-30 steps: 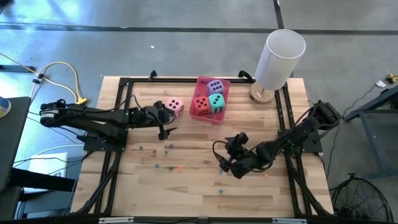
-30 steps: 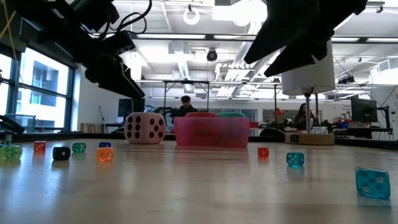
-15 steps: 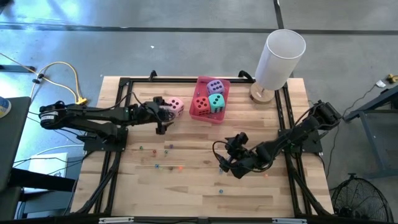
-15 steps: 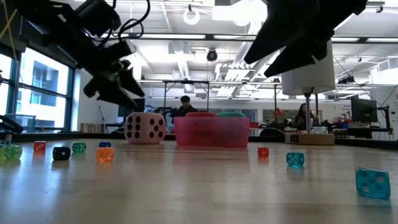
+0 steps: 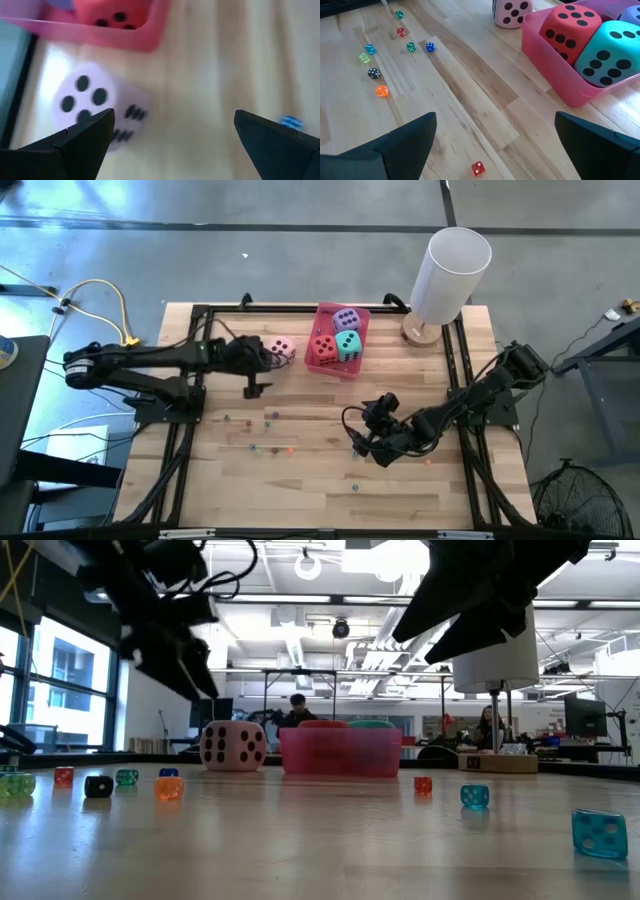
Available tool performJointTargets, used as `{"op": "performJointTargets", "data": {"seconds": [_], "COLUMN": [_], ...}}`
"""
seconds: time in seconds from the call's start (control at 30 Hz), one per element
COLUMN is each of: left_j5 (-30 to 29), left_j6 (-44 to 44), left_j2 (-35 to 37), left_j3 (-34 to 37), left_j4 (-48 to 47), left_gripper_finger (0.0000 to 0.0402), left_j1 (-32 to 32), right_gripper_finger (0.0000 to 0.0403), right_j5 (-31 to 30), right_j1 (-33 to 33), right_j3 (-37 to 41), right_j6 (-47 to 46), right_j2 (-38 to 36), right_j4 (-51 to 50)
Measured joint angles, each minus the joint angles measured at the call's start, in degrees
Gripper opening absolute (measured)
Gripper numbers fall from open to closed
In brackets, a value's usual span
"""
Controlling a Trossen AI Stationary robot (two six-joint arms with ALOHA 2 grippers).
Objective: Pick & Place Dice
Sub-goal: Put the large pink dice into the bin
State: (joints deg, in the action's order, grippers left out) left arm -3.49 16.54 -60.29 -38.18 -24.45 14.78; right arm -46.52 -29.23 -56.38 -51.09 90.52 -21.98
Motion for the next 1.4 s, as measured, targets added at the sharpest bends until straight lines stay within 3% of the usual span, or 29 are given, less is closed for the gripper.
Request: {"op": "performJointTargets", "data": {"seconds": [0.1,0.37,0.7,0.87,1.03,1.3,1.4], "left_j5": [4.8,5.3,4.8,2.5,3.8,14.3,15.3], "left_j6": [1.0,2.9,13.2,20.0,26.3,31.6,33.2], "left_j2": [-0.1,-2.9,-18.5,-25.8,-28.2,-28.6,-28.8], "left_j3": [-5.1,-15.2,-29.5,-32.3,-33.3,-33.3,-33.3], "left_j4": [-7.3,-9.8,-28.6,-28.6,-28.5,-26.3,-25.1], "left_gripper_finger": [0.0400,0.0400,0.0400,0.0400,0.0400,0.0400,0.0400], "left_j1": [1.0,4.7,12.0,15.2,18.4,20.7,20.6], "right_gripper_finger": [0.0398,0.0398,0.0398,0.0398,0.0398,0.0398,0.0398], "right_j5": [-0.6,-1.7,-1.3,-1.3,-1.3,-1.3,-1.3], "right_j1": [0.0,0.2,0.2,0.2,0.1,0.1,0.1], "right_j3": [0.0,0.0,0.0,0.0,0.0,0.0,0.0], "right_j6": [0.4,0.4,1.1,1.4,1.4,1.9,1.9], "right_j2": [0.0,0.0,0.0,0.0,0.0,0.0,0.0], "right_j4": [0.0,0.0,0.0,0.0,0.0,-0.1,-0.1]}}
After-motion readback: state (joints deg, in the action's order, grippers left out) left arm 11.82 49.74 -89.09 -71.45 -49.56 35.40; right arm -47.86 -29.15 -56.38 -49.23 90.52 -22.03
